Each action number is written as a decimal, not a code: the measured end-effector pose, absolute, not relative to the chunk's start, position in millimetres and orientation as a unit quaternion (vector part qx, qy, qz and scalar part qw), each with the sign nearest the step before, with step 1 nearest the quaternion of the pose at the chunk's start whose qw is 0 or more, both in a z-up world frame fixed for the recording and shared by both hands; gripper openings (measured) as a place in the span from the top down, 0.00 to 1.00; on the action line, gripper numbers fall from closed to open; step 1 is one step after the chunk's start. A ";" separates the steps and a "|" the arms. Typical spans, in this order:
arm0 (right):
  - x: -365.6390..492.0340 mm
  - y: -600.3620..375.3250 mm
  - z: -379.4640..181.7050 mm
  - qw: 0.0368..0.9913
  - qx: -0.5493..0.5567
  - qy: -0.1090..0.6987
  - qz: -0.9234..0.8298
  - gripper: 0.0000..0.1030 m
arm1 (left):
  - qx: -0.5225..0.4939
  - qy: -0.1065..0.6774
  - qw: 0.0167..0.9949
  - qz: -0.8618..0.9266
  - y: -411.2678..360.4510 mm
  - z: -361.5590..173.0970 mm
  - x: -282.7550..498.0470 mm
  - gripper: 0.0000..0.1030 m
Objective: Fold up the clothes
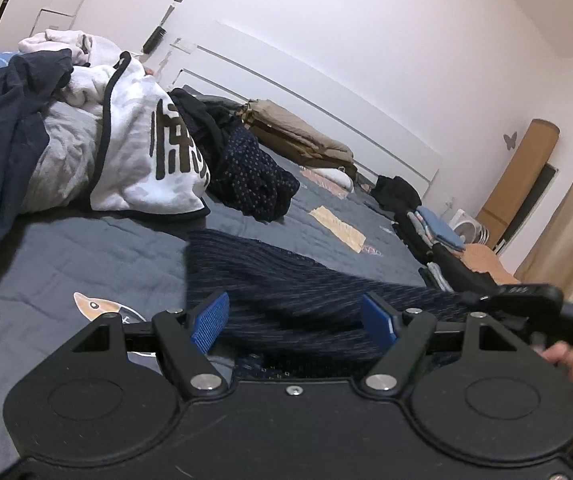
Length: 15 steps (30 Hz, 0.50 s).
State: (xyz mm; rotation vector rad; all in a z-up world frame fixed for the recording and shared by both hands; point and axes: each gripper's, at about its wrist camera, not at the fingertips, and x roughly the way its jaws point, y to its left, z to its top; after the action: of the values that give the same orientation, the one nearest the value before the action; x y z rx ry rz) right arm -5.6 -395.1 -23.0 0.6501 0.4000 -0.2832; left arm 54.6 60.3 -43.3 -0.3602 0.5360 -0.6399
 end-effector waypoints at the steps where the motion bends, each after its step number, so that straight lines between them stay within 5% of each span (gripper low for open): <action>1: -9.2 -409.7 -22.7 0.915 0.315 0.196 -0.157 0.96 | -0.171 0.260 0.898 -0.310 58.6 -43.8 54.1 0.30; 15: -11.4 -488.3 -108.2 0.877 0.286 0.299 -0.245 0.95 | -0.021 0.248 0.909 -0.333 4.9 -67.8 45.4 0.30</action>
State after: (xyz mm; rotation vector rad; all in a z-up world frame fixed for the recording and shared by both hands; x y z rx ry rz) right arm -11.4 -488.3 -108.2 0.5964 0.6230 -0.5120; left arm 45.4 4.9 -67.8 -0.0425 0.5111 -0.6878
